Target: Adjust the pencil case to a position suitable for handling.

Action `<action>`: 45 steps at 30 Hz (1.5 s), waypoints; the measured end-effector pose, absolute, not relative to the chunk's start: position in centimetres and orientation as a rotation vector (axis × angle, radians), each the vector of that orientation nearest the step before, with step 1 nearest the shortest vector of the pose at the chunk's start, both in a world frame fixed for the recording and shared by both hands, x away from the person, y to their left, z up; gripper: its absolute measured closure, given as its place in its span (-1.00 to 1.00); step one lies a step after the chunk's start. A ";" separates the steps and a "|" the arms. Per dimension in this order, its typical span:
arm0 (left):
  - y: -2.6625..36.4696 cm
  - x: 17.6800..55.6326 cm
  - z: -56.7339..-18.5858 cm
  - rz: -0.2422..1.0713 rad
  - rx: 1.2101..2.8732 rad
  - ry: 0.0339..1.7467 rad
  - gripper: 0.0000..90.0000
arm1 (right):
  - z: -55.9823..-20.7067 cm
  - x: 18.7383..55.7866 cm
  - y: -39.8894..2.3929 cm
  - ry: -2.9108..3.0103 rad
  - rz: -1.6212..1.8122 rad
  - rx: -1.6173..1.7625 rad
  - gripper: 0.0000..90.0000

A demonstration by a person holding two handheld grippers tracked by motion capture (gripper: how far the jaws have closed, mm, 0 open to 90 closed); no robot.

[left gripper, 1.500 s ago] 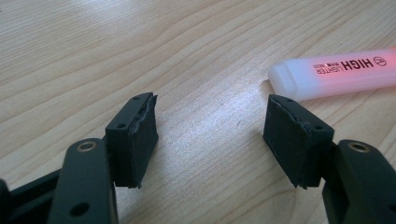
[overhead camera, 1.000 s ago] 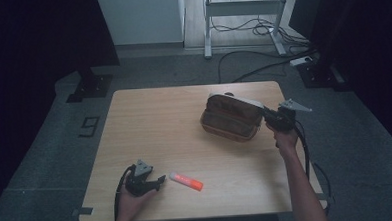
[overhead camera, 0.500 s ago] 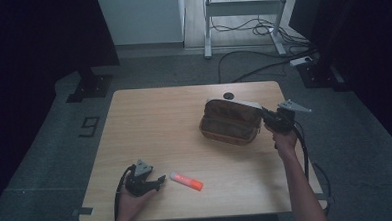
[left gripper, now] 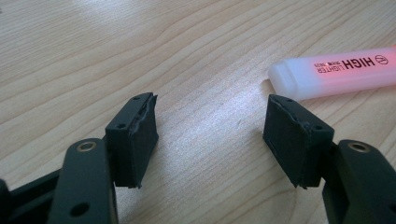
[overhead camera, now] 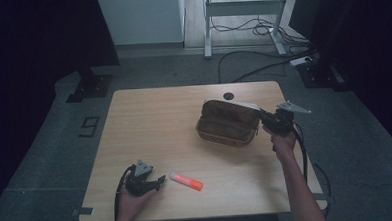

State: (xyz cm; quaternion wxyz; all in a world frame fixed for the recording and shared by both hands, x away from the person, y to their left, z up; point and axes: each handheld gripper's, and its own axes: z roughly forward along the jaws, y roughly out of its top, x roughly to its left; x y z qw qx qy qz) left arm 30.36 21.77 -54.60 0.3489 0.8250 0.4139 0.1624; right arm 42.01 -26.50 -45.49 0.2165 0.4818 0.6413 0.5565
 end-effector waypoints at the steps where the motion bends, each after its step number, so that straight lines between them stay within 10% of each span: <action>1: 21.8 30.4 -54.6 0.422 2.140 1.073 -0.23 | -45.5 41.9 -26.5 1.772 1.548 1.336 0.83; 45: 21.8 30.4 -54.6 0.423 2.141 1.072 -0.23 | -48.3 38.5 -22.1 1.791 1.638 1.337 0.83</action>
